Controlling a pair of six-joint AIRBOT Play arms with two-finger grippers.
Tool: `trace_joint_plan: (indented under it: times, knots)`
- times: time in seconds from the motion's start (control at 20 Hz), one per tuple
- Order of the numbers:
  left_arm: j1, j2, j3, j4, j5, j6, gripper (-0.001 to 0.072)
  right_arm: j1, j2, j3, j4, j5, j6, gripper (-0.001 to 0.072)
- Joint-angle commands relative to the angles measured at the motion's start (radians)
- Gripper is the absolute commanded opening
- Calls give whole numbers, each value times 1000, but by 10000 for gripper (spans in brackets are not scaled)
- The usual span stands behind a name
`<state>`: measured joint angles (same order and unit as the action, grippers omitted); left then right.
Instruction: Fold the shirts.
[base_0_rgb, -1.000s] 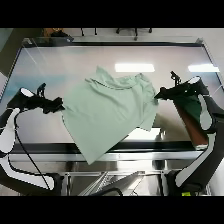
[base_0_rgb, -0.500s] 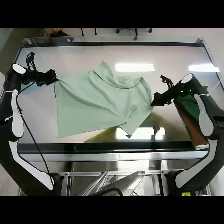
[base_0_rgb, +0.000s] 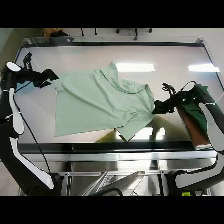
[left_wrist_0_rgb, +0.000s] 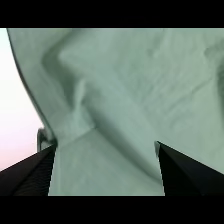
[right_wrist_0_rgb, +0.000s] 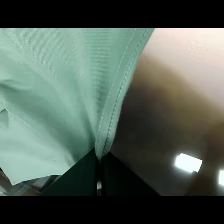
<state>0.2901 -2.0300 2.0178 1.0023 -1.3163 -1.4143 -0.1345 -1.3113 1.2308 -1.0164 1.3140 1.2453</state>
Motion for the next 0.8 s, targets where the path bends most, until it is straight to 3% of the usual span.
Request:
trace_joint_plan:
  times: [0.0, 0.1, 0.4, 0.6, 0.65, 0.75]
  knots:
    - [76, 77, -121, 34, -311, -16, 690, -1, 10, -15, 3, -9, -49, 17]
    - [105, 166, -319, 79, -314, -20, 690, -1, 10, -16, -15, -8, -58, 17]
    - [166, 401, -917, 120, -103, 43, 690, 0, 10, -15, -4, -8, -95, 17]
    - [135, 404, -1061, -39, 28, 151, 690, 0, 11, -16, 34, -4, -117, 17]
    - [120, 392, -1075, -86, 42, 174, 629, 0, 11, -15, 42, -4, -117, 17]
    - [77, 364, -1077, -106, 34, 206, 344, 0, 11, -15, 56, -3, -121, 17]
